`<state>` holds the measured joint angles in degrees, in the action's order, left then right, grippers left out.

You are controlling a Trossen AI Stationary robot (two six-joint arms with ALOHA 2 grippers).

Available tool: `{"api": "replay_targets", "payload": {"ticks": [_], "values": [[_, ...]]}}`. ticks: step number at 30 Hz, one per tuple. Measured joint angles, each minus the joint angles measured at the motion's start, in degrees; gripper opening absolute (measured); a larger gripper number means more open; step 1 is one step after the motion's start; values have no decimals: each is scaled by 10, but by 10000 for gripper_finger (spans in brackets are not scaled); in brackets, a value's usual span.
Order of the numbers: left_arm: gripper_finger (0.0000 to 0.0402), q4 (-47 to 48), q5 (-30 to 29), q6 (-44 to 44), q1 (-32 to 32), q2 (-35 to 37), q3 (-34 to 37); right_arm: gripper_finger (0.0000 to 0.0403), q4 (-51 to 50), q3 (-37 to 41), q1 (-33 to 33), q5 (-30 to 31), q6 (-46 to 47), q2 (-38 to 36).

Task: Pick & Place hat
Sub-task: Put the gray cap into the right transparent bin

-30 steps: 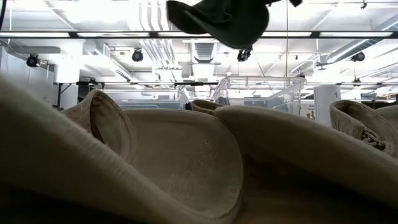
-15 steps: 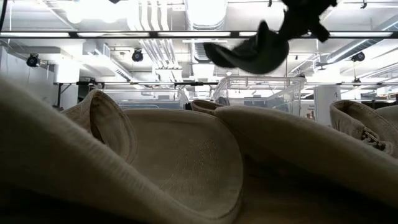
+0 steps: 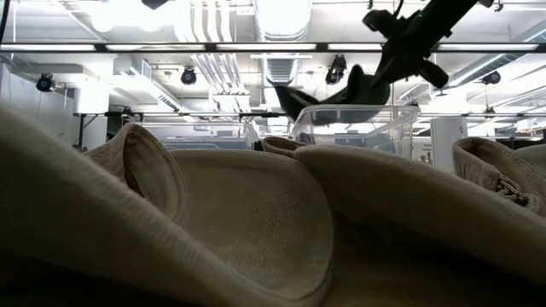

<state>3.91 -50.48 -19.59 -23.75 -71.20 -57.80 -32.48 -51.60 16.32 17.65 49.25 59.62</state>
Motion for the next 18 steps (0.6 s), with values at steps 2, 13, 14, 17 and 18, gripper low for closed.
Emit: {"api": "replay_targets", "payload": {"ticks": [2, 13, 14, 17, 18], "values": [[160, -1, 0, 1, 0, 0, 0, 13, -3, 1, 0, -4, 9, 12], [160, 0, 0, 8, -1, 0, 0, 131, 3, -6, 3, -45, -5, 28], [160, 1, 0, 9, -1, 0, 0, 150, 0, -7, 3, -46, -10, 25], [160, 3, 0, 9, -1, 0, 0, 203, -1, -13, 3, -47, -21, 11], [160, 3, 0, 9, -1, 0, 0, 219, -1, -14, 3, -46, -21, 6]]}}
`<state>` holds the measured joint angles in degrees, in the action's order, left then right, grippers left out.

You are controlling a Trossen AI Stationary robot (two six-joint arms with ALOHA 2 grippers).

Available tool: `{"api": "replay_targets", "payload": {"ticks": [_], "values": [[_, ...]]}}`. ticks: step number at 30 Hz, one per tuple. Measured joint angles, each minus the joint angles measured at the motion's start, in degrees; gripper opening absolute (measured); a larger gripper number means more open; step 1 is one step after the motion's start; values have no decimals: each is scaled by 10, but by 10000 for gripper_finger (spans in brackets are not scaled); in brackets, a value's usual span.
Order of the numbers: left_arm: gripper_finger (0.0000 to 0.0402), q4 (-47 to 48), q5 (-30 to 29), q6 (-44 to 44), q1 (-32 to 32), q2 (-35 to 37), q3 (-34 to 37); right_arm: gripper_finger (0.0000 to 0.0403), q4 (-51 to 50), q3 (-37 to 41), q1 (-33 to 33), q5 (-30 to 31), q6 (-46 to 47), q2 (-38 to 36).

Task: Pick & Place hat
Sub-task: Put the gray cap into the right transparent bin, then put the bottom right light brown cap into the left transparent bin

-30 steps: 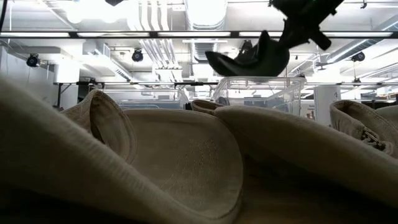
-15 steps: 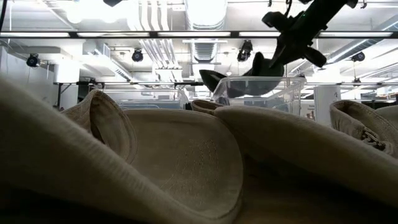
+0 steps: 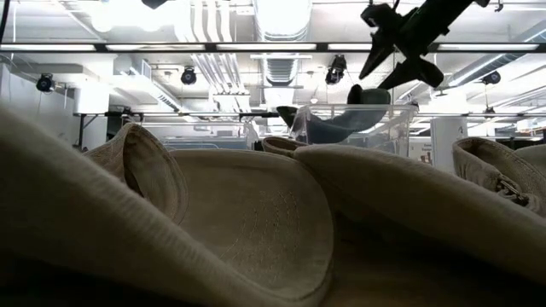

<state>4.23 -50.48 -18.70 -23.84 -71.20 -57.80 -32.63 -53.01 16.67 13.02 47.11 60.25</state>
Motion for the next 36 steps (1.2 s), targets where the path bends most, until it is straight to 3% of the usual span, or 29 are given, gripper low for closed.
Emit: {"api": "replay_targets", "payload": {"ticks": [8, 19, 27, 36], "values": [[160, 6, 0, -5, 0, 0, 0, 307, 0, -13, -2, -34, -8, -50], [160, 6, 0, -8, 0, 0, 0, 325, -2, -22, -58, -74, -27, -103], [160, 8, 0, -15, 0, 0, 0, 325, -5, -21, -170, -137, 26, -88], [160, 9, 0, -22, 0, 0, 0, 325, -36, -21, -335, -109, 136, -20]]}}
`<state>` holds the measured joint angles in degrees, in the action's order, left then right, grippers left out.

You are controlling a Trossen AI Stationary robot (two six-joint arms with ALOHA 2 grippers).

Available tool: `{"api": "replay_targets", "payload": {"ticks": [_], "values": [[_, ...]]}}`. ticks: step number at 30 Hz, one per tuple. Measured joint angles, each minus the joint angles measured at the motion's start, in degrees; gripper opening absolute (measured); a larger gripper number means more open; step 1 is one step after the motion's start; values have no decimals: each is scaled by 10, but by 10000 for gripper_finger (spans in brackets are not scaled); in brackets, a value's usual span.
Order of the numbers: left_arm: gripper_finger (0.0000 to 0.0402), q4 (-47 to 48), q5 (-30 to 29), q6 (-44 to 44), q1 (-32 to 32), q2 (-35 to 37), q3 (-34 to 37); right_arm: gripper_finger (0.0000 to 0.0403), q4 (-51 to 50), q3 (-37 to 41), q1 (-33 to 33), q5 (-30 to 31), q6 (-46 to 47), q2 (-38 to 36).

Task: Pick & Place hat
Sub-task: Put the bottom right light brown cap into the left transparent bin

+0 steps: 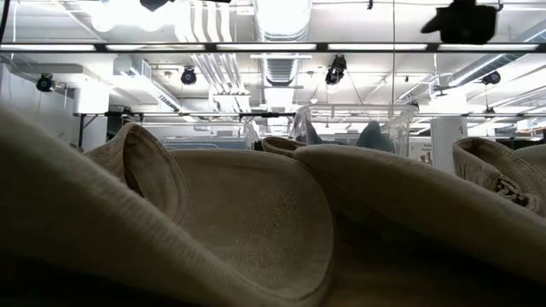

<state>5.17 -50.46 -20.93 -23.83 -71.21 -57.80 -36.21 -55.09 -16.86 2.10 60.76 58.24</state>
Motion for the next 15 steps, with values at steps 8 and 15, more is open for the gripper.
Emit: {"api": "replay_targets", "payload": {"ticks": [8, 15], "values": [[160, 1, 0, -2, 0, 0, 0, 325, 0, 0, -96, 10, 112, 104], [160, 6, 0, -3, 0, 0, 0, 325, 8, 0, -145, 6, 175, 198]]}}
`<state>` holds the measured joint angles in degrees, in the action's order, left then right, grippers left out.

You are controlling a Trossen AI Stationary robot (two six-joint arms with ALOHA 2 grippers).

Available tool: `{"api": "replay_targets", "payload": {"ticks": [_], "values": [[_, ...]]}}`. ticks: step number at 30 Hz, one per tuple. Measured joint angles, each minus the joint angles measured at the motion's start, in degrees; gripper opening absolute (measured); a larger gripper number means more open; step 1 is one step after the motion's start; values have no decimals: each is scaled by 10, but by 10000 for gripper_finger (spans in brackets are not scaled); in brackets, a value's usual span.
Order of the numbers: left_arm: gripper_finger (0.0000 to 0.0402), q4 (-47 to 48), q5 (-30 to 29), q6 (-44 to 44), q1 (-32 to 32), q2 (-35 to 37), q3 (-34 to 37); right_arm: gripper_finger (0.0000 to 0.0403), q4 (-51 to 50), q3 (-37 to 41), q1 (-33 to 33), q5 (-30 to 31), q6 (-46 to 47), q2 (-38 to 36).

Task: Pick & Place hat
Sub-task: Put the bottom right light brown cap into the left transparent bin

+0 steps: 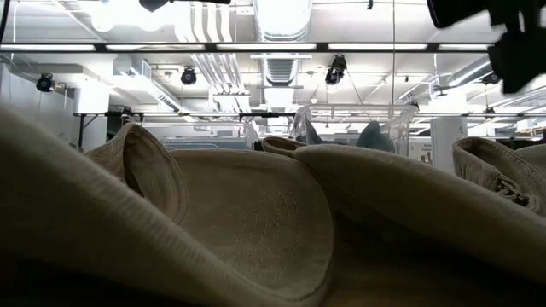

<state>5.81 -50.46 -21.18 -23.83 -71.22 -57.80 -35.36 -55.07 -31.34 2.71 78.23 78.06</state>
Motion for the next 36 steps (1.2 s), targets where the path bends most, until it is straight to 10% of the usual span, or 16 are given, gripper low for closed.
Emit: {"api": "replay_targets", "payload": {"ticks": [18, 36], "values": [[160, 8, 0, -16, 0, 0, 9, 311, 110, 0, -52, -17, 38, 168], [160, 6, 0, -21, 0, 0, 19, 19, 111, -1, -51, -7, -20, 170]]}}
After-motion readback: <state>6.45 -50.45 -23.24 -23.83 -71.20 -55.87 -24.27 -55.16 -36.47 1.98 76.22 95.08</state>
